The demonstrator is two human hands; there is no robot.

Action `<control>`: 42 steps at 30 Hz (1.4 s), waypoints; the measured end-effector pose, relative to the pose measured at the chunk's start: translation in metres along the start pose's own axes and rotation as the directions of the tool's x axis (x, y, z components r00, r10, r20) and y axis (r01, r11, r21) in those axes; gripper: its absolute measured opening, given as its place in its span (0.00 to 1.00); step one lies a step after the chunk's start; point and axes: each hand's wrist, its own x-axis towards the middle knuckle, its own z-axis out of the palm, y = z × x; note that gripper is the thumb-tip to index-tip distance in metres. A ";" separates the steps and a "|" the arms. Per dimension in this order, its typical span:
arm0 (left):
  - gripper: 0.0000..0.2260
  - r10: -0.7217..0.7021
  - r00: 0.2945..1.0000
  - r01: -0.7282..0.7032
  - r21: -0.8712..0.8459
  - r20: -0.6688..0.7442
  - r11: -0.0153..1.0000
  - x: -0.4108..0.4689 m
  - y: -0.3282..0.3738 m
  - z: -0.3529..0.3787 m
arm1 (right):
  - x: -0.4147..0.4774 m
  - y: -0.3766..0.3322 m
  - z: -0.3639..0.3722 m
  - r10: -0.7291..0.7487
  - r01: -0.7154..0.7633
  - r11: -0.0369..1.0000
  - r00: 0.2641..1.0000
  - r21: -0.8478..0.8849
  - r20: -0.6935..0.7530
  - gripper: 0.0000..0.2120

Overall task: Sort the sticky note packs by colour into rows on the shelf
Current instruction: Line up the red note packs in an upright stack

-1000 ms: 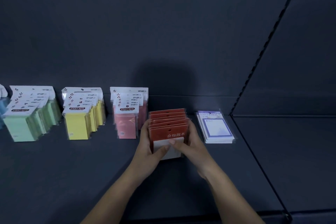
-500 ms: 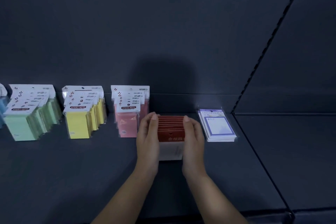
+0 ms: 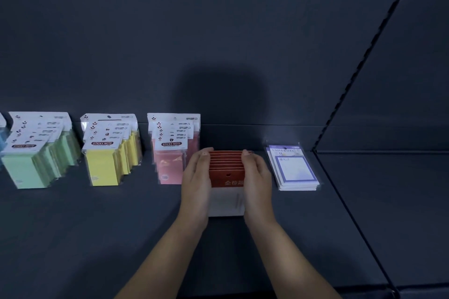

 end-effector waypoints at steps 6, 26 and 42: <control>0.16 0.078 0.973 -0.092 0.055 0.219 0.994 -0.005 -0.004 -0.011 | 0.002 0.001 -0.002 0.005 -0.006 1.000 0.999 0.024 0.044 0.08; 0.29 0.138 0.892 -0.346 0.453 0.431 0.821 0.021 -0.035 -0.046 | 0.027 0.030 -0.068 -0.072 0.319 0.857 0.852 -0.404 0.519 0.32; 0.37 0.210 0.933 -0.341 0.537 0.291 0.771 0.075 -0.077 -0.005 | 0.091 0.040 -0.040 -0.255 0.437 0.745 0.885 -0.504 0.390 0.29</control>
